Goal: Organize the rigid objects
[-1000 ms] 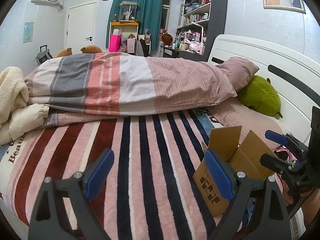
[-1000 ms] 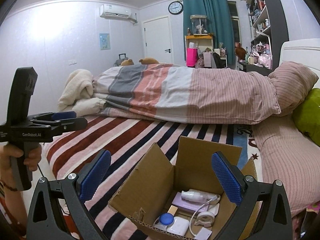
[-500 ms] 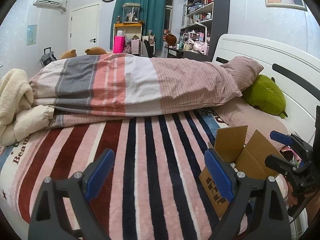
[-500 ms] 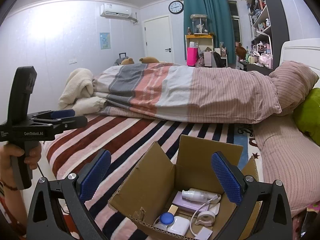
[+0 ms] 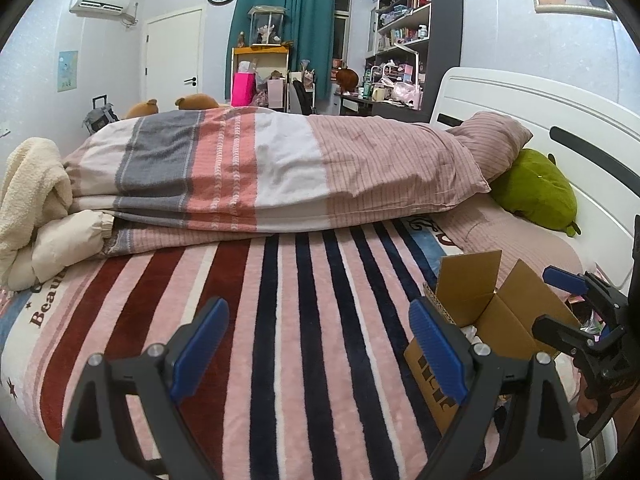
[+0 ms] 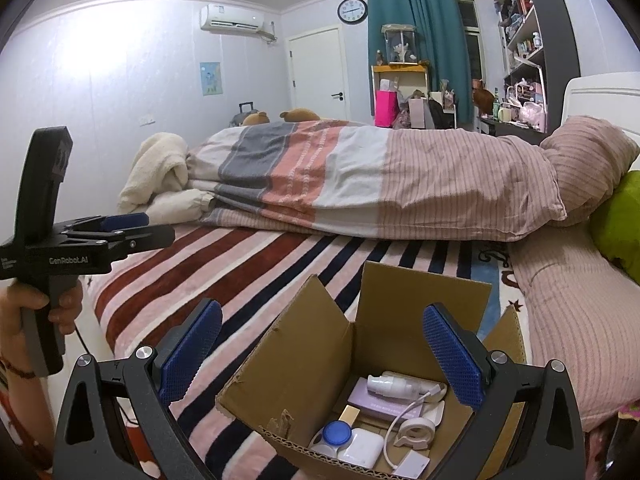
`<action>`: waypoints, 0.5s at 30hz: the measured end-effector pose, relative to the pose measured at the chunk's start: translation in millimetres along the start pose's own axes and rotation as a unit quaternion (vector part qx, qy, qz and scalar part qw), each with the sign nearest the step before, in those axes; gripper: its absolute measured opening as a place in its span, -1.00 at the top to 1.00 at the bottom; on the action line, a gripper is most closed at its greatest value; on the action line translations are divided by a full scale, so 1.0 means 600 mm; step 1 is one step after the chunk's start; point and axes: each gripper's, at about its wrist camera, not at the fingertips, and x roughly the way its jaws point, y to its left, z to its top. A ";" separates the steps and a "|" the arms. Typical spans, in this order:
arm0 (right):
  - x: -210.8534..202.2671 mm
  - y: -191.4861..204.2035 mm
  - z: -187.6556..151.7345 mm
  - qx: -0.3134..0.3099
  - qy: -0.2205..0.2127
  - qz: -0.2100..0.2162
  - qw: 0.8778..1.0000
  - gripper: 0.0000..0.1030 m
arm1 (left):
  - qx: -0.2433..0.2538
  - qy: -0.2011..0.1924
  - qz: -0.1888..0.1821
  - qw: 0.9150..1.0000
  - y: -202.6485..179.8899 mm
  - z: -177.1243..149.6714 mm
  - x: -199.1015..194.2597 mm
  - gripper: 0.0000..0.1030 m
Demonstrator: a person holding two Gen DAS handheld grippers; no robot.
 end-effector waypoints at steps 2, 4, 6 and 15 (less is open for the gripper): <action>0.000 -0.001 0.000 0.000 0.000 0.001 1.000 -0.96 | -0.001 -0.001 0.001 1.000 0.000 -0.001 0.000 -0.75; 0.000 -0.002 -0.001 -0.001 0.001 0.000 1.000 -0.96 | -0.001 -0.001 0.003 1.000 0.000 -0.002 0.000 -0.75; 0.001 -0.002 0.000 -0.001 0.001 0.000 1.000 -0.96 | -0.001 -0.001 0.003 1.000 0.000 -0.002 0.000 -0.75; 0.002 -0.003 -0.003 0.001 0.001 -0.001 1.000 -0.96 | 0.000 -0.001 0.005 1.000 0.000 -0.003 -0.001 -0.75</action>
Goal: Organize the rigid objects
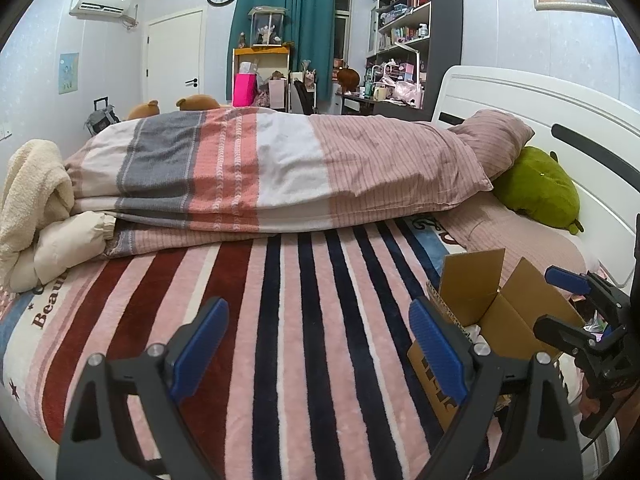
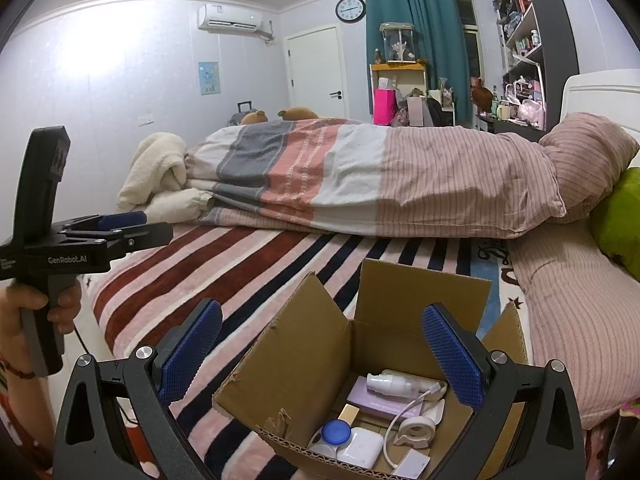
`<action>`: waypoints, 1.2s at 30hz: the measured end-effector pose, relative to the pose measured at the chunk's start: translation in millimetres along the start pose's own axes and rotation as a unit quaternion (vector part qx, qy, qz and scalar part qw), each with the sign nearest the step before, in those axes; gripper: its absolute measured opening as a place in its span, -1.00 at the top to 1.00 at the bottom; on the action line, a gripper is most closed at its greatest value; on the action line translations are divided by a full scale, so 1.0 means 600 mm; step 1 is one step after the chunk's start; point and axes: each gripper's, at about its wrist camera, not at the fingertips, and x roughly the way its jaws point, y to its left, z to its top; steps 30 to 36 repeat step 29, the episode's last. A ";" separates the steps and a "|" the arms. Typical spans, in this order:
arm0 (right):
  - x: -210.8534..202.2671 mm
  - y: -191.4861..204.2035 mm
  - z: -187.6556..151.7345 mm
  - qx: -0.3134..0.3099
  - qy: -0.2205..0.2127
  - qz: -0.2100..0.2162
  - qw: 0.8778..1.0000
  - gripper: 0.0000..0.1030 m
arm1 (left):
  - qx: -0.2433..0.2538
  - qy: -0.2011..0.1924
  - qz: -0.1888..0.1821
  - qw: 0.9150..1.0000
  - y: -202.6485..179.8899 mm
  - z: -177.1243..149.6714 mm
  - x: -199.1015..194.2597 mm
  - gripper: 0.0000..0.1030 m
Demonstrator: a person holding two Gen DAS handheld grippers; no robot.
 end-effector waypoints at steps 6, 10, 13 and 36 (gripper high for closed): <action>0.003 -0.001 -0.004 0.003 0.001 0.000 1.000 -0.96 | 0.000 0.001 0.001 1.000 0.002 -0.001 -0.001 -0.75; 0.004 -0.001 -0.007 0.005 0.002 -0.001 1.000 -0.96 | 0.000 0.000 0.000 1.000 0.002 0.000 0.000 -0.75; 0.005 0.000 -0.007 0.005 0.003 -0.002 1.000 -0.96 | 0.000 0.000 0.002 1.000 0.003 0.000 0.000 -0.75; 0.003 0.006 -0.011 0.007 0.002 -0.006 1.000 -0.96 | 0.002 0.001 0.000 1.000 0.005 0.001 0.001 -0.75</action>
